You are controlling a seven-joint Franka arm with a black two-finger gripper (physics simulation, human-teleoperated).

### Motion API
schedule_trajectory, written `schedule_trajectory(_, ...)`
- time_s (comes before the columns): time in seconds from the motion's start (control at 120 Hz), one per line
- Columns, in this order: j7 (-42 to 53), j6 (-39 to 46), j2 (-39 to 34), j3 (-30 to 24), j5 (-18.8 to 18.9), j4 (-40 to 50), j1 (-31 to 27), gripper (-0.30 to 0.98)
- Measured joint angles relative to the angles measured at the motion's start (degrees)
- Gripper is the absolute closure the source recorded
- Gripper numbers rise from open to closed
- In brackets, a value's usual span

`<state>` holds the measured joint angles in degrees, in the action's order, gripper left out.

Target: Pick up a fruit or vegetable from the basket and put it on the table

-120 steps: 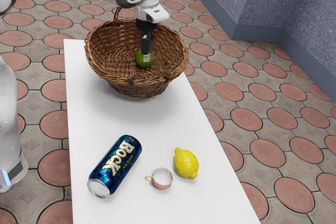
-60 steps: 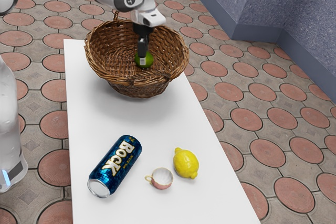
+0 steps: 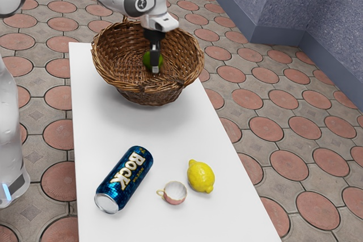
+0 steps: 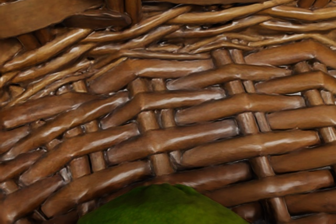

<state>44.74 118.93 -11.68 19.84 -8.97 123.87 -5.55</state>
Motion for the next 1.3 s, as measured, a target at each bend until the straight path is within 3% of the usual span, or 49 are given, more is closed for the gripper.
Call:
schedule_trajectory(0.183,-0.97,1.66,-0.01,0.01,-0.19,-0.01,0.04,0.38)
schedule_trajectory(0.417,-3.06,2.71,-5.55,-0.57,0.57,0.0,1.78,0.41)
schedule_trajectory(0.567,-6.23,2.92,-9.95,-12.86,0.97,-3.47,3.79,0.41)
schedule_trajectory(0.667,-8.82,3.01,-7.31,-18.81,0.97,-7.51,6.27,0.4)
schedule_trajectory(0.917,-13.79,3.11,3.65,-20.11,0.8,-18.33,11.59,0.38)
schedule_trajectory(1.067,-15.4,2.8,4.34,-19.83,-1.32,-18.79,12.37,0.13)
schedule_trajectory(1.225,-17.39,5.93,4.85,-17.85,-3.24,-18.77,11.85,0.04)
schedule_trajectory(1.267,-21.34,7.93,4.51,-16.29,-4.56,-18.79,11.6,0.03)
schedule_trajectory(1.3,-26.49,8.48,4.19,-15.66,-3.46,-18.87,10.87,0.03)
